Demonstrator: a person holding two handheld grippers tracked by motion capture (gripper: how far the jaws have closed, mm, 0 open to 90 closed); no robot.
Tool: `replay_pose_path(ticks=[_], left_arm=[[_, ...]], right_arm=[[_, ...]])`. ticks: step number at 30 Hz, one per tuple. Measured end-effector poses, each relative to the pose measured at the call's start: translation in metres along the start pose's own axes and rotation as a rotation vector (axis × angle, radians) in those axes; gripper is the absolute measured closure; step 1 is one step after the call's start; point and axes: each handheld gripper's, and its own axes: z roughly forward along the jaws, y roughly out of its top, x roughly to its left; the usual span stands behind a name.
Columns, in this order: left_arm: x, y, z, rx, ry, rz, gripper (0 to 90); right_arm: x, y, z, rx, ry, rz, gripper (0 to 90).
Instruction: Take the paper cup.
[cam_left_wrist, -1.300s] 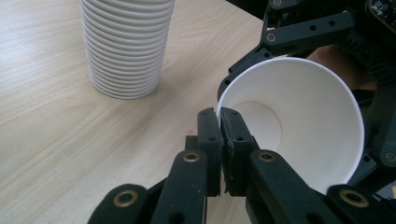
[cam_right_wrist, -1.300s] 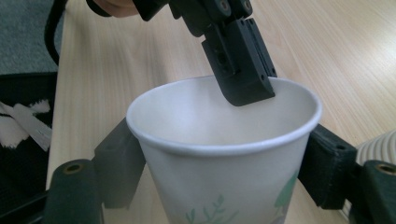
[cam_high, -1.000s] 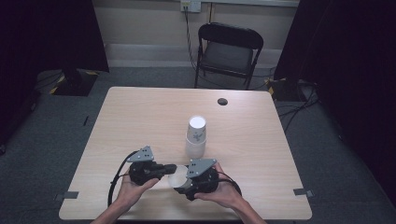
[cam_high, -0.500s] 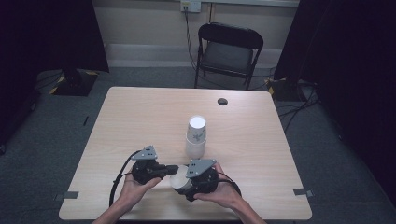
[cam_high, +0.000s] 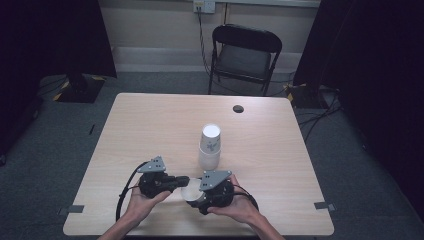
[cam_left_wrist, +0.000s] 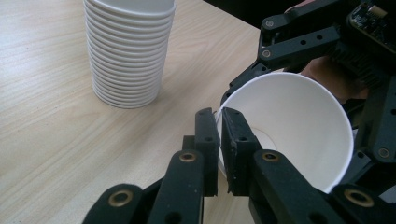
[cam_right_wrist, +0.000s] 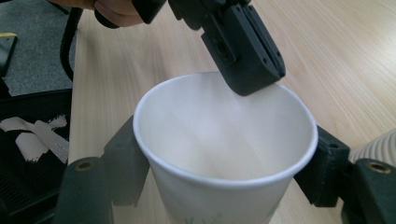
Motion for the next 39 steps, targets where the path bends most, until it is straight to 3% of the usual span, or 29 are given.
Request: replay_pose_path(ticks=[11, 16, 21, 25, 32, 39], left_arm=[[0.002, 0.001, -0.008, -0.045, 0.013, -0.002, 80.1], [0.003, 0.001, -0.013, -0.064, 0.056, -0.001, 73.9], [0.006, -0.001, -0.015, -0.042, 0.103, -0.002, 69.8], [0.008, -0.002, -0.018, -0.049, 0.112, -0.008, 61.9], [0.015, -0.002, -0.026, -0.046, 0.172, -0.033, 48.6], [0.017, -0.006, -0.025, 0.015, 0.22, -0.001, 41.0]], right_arm=[[-0.006, -0.003, -0.004, 0.005, -0.017, 0.037, 29.5], [-0.011, -0.005, -0.009, -0.002, -0.038, 0.057, 29.6], [-0.015, -0.008, -0.012, -0.005, -0.062, 0.09, 29.5], [-0.018, -0.011, -0.016, -0.021, -0.077, 0.118, 29.4], [-0.025, -0.016, -0.024, -0.041, -0.128, 0.161, 29.4], [-0.03, -0.024, -0.037, -0.068, -0.165, 0.199, 29.5]])
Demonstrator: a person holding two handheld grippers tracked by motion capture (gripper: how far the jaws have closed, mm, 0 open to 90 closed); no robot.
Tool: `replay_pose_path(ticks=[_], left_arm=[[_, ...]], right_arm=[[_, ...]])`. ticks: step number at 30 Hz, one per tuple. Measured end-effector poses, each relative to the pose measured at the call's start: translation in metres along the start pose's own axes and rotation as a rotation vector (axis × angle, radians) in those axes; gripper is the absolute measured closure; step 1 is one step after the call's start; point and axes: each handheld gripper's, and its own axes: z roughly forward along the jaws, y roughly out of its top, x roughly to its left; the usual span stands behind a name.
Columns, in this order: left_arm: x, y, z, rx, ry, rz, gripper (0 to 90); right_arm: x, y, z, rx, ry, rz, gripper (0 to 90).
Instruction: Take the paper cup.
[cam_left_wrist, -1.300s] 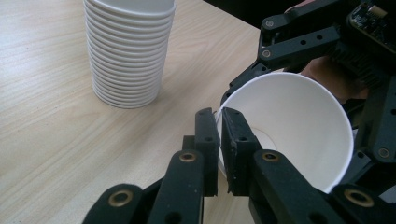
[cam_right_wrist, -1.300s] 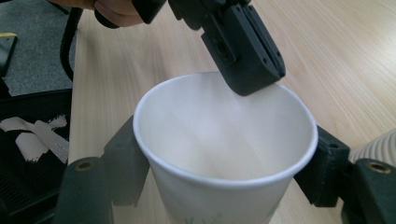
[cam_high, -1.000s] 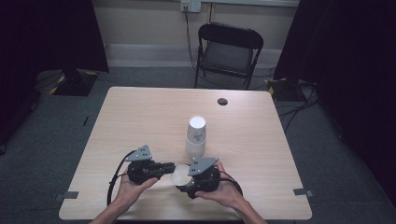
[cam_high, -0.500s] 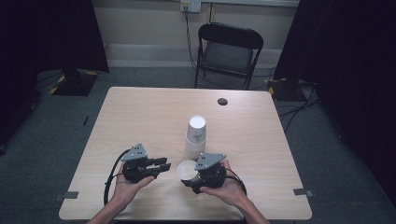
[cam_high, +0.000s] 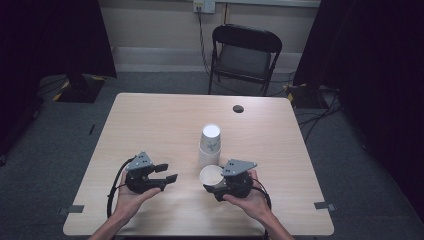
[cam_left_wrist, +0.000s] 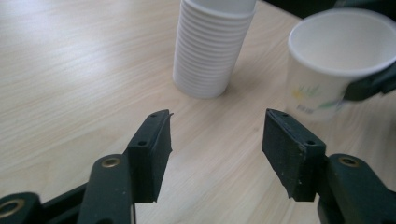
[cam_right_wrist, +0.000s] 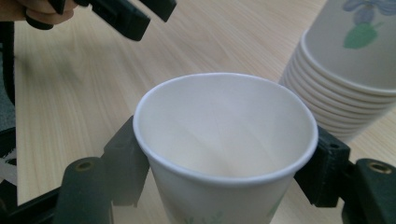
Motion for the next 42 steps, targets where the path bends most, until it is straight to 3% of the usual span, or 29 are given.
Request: replay_pose_path(ticks=[11, 15, 18, 21, 27, 29, 30, 32, 40, 42], left_arm=[[0.011, -0.015, -0.011, 0.094, 0.063, 0.015, 33.8], [0.018, -0.022, -0.016, 0.099, 0.097, -0.001, 31.1], [0.026, -0.027, -0.018, 0.106, 0.116, 0.017, 29.7], [0.036, -0.035, -0.017, 0.119, 0.148, -0.013, 29.2], [0.052, -0.047, -0.016, 0.158, 0.206, -0.01, 27.6], [0.056, -0.049, -0.015, 0.18, 0.207, -0.007, 27.5], [0.057, -0.05, -0.013, 0.183, 0.203, -0.014, 26.7], [0.058, -0.052, -0.01, 0.22, 0.212, 0.012, 25.9], [0.053, -0.054, -0.007, 0.218, 0.226, 0.028, 24.8], [0.052, -0.055, -0.006, 0.208, 0.229, 0.024, 24.0]], right_arm=[[-0.016, -0.001, -0.015, -0.018, -0.047, 0.046, 29.8], [-0.021, -0.004, -0.018, -0.035, -0.067, 0.07, 29.8], [-0.024, -0.005, -0.021, -0.037, -0.079, 0.08, 29.8], [-0.027, -0.005, -0.023, -0.042, -0.09, 0.086, 29.8], [-0.036, -0.005, -0.028, -0.058, -0.109, 0.109, 29.9], [-0.039, -0.006, -0.029, -0.061, -0.114, 0.121, 29.9], [-0.042, -0.007, -0.03, -0.067, -0.11, 0.137, 30.0], [-0.046, -0.007, -0.031, -0.071, -0.119, 0.151, 30.1], [-0.061, 0.001, -0.038, -0.094, -0.164, 0.15, 30.6], [-0.068, 0.001, -0.039, -0.111, -0.172, 0.181, 30.8]])
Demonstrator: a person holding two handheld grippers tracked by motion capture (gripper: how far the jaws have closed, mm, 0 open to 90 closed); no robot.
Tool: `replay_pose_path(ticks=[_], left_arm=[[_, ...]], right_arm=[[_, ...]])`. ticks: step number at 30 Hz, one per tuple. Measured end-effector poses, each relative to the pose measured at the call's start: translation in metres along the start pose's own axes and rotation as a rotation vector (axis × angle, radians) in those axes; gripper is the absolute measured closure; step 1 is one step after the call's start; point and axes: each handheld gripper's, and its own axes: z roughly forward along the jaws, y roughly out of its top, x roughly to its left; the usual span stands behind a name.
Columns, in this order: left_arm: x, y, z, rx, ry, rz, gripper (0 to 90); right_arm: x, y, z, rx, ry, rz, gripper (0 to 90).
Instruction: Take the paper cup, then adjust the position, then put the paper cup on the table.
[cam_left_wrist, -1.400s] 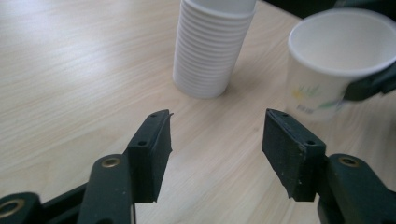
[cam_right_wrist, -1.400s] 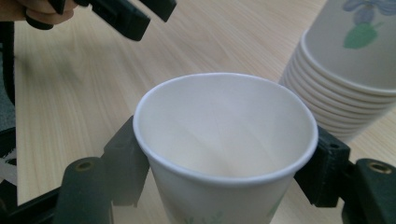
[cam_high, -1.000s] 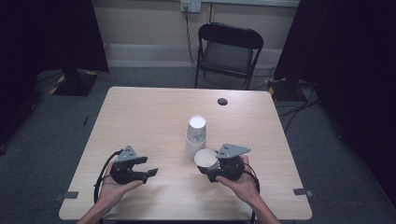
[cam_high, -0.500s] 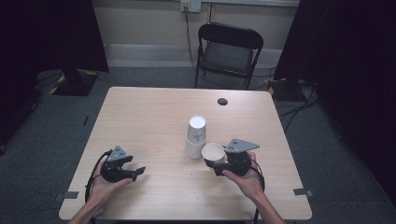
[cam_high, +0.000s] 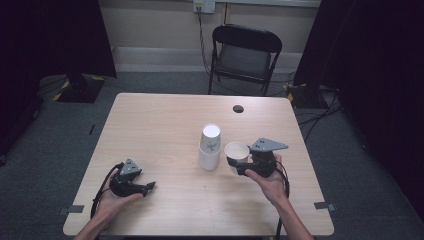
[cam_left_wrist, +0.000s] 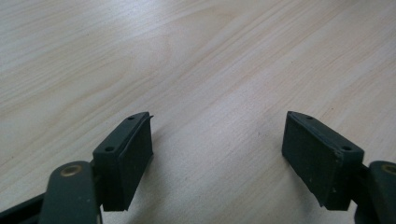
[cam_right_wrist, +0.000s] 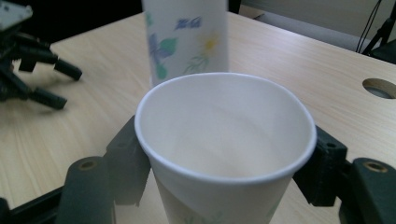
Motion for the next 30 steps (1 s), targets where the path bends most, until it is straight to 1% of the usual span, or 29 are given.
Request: replay_pose_path(ticks=[2, 6, 9, 11, 19, 21, 24, 26, 28, 30], left_arm=[[0.0, -0.001, 0.001, -0.011, 0.004, 0.004, 21.7], [0.0, -0.003, 0.002, -0.025, 0.016, -0.001, 17.8], [0.0, -0.003, 0.002, -0.027, 0.016, -0.001, 17.2], [0.0, -0.003, 0.002, -0.026, 0.018, -0.002, 17.0], [-0.001, -0.003, 0.002, -0.027, 0.017, -0.005, 16.9], [-0.001, -0.003, 0.002, -0.027, 0.017, -0.005, 16.8], [-0.001, -0.003, 0.003, -0.027, 0.015, -0.006, 16.6], [0.0, -0.003, 0.003, -0.026, 0.015, -0.005, 16.5], [0.0, -0.003, 0.003, -0.026, 0.016, -0.005, 16.4], [0.0, -0.003, 0.002, -0.024, 0.015, -0.005, 16.3]], right_arm=[[-0.006, 0.001, 0.0, -0.008, -0.006, 0.015, 30.9], [-0.019, 0.003, 0.001, -0.014, -0.042, 0.028, 31.0], [-0.026, 0.004, 0.002, -0.014, -0.052, 0.034, 30.9], [-0.029, 0.004, 0.004, -0.005, -0.056, 0.038, 30.9], [-0.038, 0.011, 0.013, 0.013, -0.087, 0.021, 30.9], [-0.04, 0.013, 0.016, 0.007, -0.088, 0.023, 31.0], [-0.045, 0.017, 0.022, 0.005, -0.108, 0.019, 31.1], [-0.048, 0.02, 0.026, 0.013, -0.137, 0.012, 31.1], [-0.051, 0.02, 0.028, 0.012, -0.142, 0.015, 31.3], [-0.056, 0.022, 0.035, 0.026, -0.169, 0.01, 31.4]])
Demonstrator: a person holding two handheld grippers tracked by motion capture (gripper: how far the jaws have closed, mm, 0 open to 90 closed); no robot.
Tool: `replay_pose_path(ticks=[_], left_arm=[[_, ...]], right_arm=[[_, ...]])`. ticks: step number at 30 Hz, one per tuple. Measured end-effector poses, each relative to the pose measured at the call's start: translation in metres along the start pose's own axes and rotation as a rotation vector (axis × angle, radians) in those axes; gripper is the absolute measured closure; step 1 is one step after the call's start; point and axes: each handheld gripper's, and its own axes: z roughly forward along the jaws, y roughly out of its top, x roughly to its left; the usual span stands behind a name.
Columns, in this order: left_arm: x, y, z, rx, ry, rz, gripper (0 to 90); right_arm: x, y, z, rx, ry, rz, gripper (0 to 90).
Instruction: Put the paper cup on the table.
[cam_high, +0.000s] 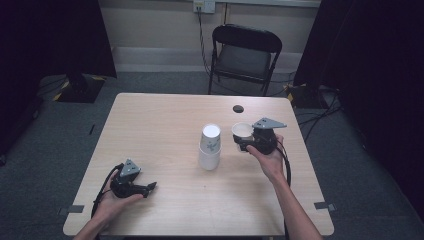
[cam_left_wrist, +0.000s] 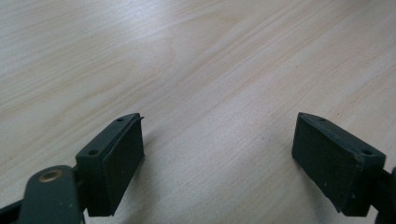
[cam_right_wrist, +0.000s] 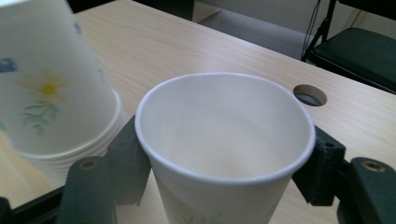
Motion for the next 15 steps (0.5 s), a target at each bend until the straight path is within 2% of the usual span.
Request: replay_pose_path(ticks=[4, 6, 10, 15], left_arm=[[0.0, 0.0, 0.0, 0.001, 0.0, -0.002, 15.6], [0.001, 0.001, 0.002, 0.001, 0.003, 0.0, 14.1], [0.001, 0.003, 0.003, 0.006, 0.001, 0.006, 13.1], [0.001, 0.003, 0.003, 0.007, 0.002, 0.006, 13.1]], right_arm=[[-0.007, 0.002, 0.008, 0.003, -0.025, 0.013, 31.6], [-0.011, 0.0, 0.017, 0.006, -0.043, 0.044, 31.6], [-0.013, -0.003, 0.027, 0.022, -0.064, 0.047, 31.7], [-0.014, -0.012, 0.045, 0.045, -0.078, 0.077, 31.6]])
